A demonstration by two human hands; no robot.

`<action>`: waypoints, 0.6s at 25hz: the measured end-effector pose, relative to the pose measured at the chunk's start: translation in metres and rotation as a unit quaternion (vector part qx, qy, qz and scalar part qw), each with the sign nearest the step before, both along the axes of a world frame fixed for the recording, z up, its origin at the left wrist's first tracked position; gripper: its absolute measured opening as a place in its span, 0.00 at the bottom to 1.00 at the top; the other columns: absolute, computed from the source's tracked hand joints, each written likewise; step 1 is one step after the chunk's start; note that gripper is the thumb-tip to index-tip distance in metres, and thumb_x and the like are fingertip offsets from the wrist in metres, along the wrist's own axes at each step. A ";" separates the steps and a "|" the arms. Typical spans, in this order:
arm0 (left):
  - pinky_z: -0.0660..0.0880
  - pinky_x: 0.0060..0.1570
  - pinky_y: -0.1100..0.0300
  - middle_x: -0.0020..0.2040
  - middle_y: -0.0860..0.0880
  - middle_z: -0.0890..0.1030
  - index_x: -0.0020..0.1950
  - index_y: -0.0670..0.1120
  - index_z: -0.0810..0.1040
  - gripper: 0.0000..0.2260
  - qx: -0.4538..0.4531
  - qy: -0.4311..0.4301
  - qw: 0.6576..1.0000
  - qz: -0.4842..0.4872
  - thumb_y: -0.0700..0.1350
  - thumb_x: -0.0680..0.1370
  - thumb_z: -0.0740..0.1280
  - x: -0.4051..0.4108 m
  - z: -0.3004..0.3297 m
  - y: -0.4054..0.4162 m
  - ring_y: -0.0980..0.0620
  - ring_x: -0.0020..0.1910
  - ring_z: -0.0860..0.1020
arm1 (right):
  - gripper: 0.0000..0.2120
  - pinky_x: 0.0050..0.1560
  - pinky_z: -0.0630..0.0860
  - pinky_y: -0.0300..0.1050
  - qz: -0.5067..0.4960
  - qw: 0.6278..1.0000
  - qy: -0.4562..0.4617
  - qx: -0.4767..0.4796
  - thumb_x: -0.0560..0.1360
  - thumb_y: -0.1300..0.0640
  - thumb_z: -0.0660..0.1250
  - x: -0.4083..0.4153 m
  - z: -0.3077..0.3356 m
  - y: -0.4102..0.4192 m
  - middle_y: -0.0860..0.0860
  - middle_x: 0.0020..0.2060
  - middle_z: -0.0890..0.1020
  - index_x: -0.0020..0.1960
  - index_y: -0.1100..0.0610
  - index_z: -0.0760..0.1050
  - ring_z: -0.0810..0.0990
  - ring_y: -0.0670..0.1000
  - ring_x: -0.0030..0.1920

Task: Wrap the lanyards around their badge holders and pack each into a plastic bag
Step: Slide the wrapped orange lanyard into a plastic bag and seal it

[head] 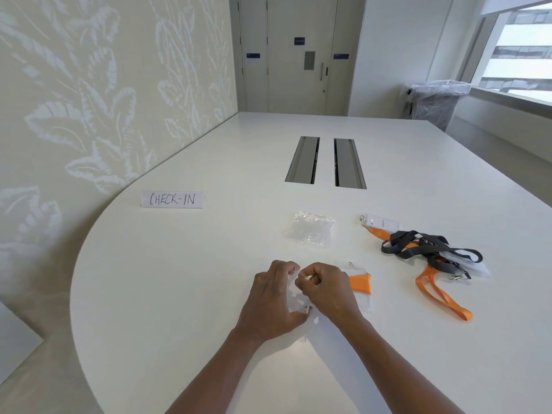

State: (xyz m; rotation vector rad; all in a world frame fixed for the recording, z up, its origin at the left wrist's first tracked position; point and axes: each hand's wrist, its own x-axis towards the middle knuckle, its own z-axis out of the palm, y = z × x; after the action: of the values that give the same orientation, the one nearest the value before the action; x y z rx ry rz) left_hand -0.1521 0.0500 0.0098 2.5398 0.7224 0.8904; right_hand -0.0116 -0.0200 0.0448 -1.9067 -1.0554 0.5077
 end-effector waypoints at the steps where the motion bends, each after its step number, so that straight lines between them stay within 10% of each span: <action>1: 0.67 0.60 0.63 0.59 0.61 0.70 0.65 0.54 0.67 0.30 -0.001 0.004 1.000 0.001 0.57 0.67 0.74 0.000 0.000 0.000 0.62 0.55 0.73 | 0.03 0.30 0.72 0.34 0.000 1.000 0.001 -0.002 0.73 0.53 0.74 0.001 0.000 -0.001 0.49 0.32 0.84 0.41 0.49 0.81 0.80 0.43 0.30; 11: 0.66 0.61 0.58 0.55 0.62 0.73 0.66 0.56 0.66 0.29 -0.008 0.026 0.999 0.029 0.59 0.68 0.72 0.002 0.001 0.001 0.60 0.54 0.73 | 0.08 0.42 0.78 0.38 0.044 0.998 -0.028 -0.021 0.73 0.56 0.75 0.073 0.037 -0.017 0.43 0.41 0.84 0.49 0.46 0.80 0.83 0.46 0.43; 15: 0.66 0.61 0.57 0.56 0.61 0.74 0.66 0.57 0.65 0.30 -0.003 0.029 0.999 0.027 0.58 0.68 0.72 0.003 0.001 -0.001 0.61 0.55 0.73 | 0.24 0.56 0.74 0.43 0.094 0.958 -0.172 -0.210 0.71 0.53 0.77 0.122 0.051 -0.016 0.47 0.59 0.79 0.65 0.51 0.75 0.77 0.50 0.59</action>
State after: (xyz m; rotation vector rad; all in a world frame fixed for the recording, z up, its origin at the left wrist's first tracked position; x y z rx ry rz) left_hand -0.1488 0.0494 0.0111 2.5621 0.8131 0.8322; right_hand 0.1107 -0.0364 0.0963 -2.3400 -1.4552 0.5517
